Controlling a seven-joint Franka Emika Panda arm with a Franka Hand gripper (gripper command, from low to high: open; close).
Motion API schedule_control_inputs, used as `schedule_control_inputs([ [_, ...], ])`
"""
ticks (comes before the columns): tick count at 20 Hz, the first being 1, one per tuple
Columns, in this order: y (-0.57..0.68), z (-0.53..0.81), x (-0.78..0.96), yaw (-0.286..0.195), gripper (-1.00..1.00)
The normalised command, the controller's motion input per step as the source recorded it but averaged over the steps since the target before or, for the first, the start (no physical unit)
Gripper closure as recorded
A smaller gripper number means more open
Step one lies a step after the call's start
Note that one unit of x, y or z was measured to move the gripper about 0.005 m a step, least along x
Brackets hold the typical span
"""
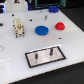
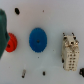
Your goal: Insert the blue gear onto the right peg, followed by the red gear
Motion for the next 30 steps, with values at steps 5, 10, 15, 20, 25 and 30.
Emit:
schedule_control_inputs([
  [5, 0.38, -0.46, -0.65, 0.000, -1.00],
  [10, 0.37, -0.50, -0.62, 0.000, -1.00],
  [15, 0.31, -0.61, -0.47, 0.000, -1.00],
  [20, 0.08, -0.71, -0.38, 0.000, -1.00],
  [25, -0.12, -0.65, -0.37, 0.000, -1.00],
  [30, -0.18, -0.56, -0.35, 0.000, -1.00],
])
